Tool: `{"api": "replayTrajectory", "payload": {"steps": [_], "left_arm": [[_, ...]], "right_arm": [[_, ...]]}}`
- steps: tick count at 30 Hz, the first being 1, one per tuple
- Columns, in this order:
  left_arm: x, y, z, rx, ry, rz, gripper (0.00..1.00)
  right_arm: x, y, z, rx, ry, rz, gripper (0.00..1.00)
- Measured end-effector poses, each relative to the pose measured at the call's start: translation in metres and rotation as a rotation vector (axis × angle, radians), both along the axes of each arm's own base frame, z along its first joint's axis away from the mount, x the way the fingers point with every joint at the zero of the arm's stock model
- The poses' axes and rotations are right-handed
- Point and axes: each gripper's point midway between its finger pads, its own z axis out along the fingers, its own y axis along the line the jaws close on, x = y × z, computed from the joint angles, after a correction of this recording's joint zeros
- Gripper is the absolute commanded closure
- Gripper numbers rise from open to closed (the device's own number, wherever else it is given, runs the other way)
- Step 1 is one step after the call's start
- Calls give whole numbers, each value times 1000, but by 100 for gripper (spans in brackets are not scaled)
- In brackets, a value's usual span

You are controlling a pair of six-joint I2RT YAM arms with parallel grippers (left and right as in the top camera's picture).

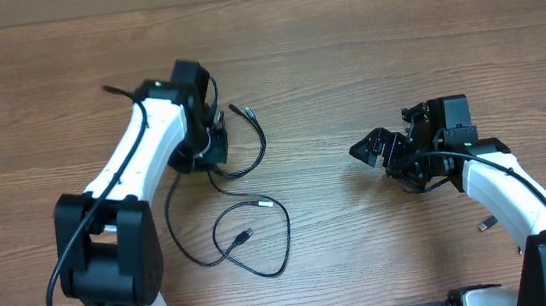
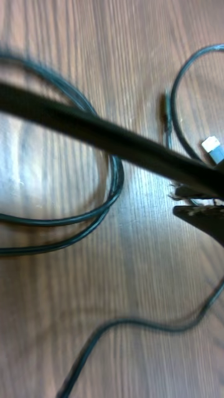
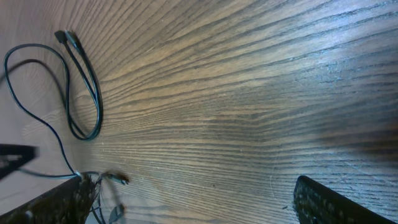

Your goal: Untangle cables

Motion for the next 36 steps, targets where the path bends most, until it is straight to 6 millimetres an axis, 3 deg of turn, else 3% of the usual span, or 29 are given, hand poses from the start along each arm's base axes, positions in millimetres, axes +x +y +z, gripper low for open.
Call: {"api": "replayTrajectory", "payload": {"steps": [2,5,7,8,12,15,20,23,27,30,34,36], "left_arm": [[11,-3,35,-17,-69,-32,96],[29,-8,105,-60,-269,-61,96],[33,-11,164,-99,-438,-82,96],[29,-11,199,-124,-537,-102,96],[-6,-12,295,-183,-826,-214,96],[-34,-9,336,-180,-977,-300,96],[-60,-4,361,-135,-1091,-414,96],[-63,-4,364,-119,-1106,-448,96],[-63,-6,363,-116,-1106,-476,96],[-67,-10,359,-140,-1086,-496,96],[-77,-22,355,-211,-1059,-556,96],[-80,-29,355,-254,-1054,-580,96]], "right_arm": [[1,0,0,0,-3,0,0],[0,0,0,0,-2,0,0],[0,0,0,0,0,-1,0],[0,0,0,0,0,-1,0],[1,0,0,0,-2,-1,0],[0,0,0,-4,-9,10,0],[5,4,5,0,-73,68,0],[13,20,24,69,-210,188,0],[17,41,69,170,-454,357,0],[16,50,115,195,-667,447,0],[6,59,183,215,-982,566,0],[-2,62,205,224,-1084,609,0]]}}
